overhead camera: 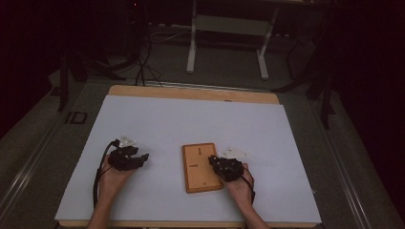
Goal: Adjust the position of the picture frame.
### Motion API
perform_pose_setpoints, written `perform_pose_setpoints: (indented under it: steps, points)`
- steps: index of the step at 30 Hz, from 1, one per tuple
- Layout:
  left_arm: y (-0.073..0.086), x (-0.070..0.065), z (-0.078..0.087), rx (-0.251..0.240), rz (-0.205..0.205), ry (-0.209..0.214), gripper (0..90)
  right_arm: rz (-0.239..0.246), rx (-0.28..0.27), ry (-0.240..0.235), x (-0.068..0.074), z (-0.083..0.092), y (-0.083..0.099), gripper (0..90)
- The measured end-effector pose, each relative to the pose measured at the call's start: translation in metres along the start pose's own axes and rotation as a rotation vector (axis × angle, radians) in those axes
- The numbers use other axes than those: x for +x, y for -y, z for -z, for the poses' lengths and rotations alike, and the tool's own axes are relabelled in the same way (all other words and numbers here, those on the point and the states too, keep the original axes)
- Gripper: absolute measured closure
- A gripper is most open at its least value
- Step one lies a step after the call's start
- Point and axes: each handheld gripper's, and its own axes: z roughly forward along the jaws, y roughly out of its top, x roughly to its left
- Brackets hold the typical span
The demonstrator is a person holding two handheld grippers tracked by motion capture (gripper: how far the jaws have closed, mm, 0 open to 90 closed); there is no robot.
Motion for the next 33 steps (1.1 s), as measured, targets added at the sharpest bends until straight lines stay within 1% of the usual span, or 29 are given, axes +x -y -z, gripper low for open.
perform_pose_setpoints:
  steps: [1, 2, 3, 5, 9, 10, 16, 24, 25, 28, 31, 33]
  points:
    - [0.0, 0.0, 0.0, 0.002, 0.003, 0.0, 46.4, -0.024, -0.021, 0.033, 0.004, -0.001, 0.003, 83.1]
    - [0.0, 0.0, -0.001, 0.002, 0.003, 0.0, 46.4, -0.034, -0.025, 0.037, 0.005, -0.001, 0.003, 83.2]
    - [0.0, 0.0, -0.001, 0.003, 0.003, -0.001, 46.4, -0.063, -0.031, 0.038, 0.005, -0.001, 0.004, 83.5]
    - [0.0, 0.0, 0.0, 0.0, 0.001, 0.001, 46.4, -0.1, -0.033, 0.028, 0.004, -0.001, 0.003, 84.0]
    - [0.0, 0.001, 0.0, -0.001, 0.005, 0.0, 46.4, -0.135, -0.036, 0.006, -0.002, -0.002, 0.003, 84.2]
    - [0.0, 0.001, 0.0, -0.004, 0.008, 0.0, 46.4, -0.137, -0.035, 0.005, -0.003, -0.002, 0.002, 84.2]
    - [0.0, 0.002, 0.0, -0.005, 0.011, -0.002, 46.4, -0.141, -0.045, -0.011, -0.011, -0.004, 0.0, 84.1]
    - [0.0, 0.002, 0.001, -0.01, 0.015, 0.0, 46.4, -0.116, -0.086, -0.015, -0.018, 0.002, -0.005, 84.1]
    - [-0.001, 0.001, 0.001, -0.013, 0.017, 0.002, 46.4, -0.106, -0.098, -0.018, -0.02, 0.003, -0.006, 84.1]
    - [-0.001, 0.001, 0.001, -0.018, 0.02, 0.007, 46.5, -0.095, -0.112, -0.018, -0.02, 0.005, -0.007, 84.1]
    - [-0.001, 0.001, 0.002, -0.023, 0.021, 0.014, 46.7, -0.072, -0.134, -0.039, -0.018, 0.007, -0.009, 84.2]
    - [-0.001, 0.001, 0.002, -0.026, 0.023, 0.017, 47.0, -0.064, -0.139, -0.045, -0.018, 0.007, -0.009, 84.2]
